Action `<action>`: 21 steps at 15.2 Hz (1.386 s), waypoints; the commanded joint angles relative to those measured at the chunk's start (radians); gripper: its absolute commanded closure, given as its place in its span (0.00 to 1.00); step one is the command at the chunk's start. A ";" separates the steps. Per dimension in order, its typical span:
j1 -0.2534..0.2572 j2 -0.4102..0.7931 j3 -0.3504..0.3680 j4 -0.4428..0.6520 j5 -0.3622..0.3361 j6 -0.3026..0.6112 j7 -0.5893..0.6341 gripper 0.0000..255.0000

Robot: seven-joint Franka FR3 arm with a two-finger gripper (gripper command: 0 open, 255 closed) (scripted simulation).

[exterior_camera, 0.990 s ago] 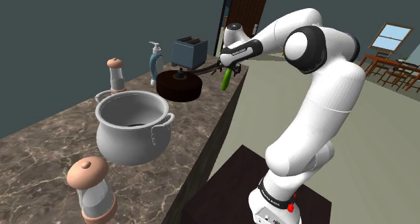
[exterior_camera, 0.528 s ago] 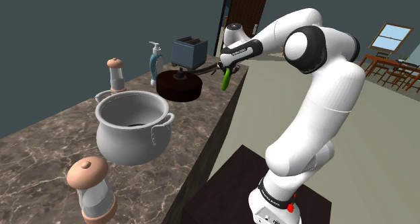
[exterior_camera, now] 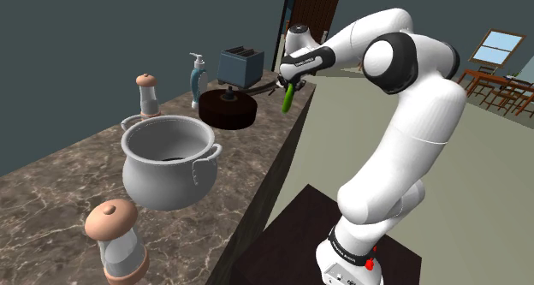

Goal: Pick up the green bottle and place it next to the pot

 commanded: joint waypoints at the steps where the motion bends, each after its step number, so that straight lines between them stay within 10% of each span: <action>1: 0.000 -0.008 0.001 0.015 0.010 -0.021 -0.013 1.00; 21: 0.008 -0.045 0.013 0.229 0.086 -0.257 -0.127 1.00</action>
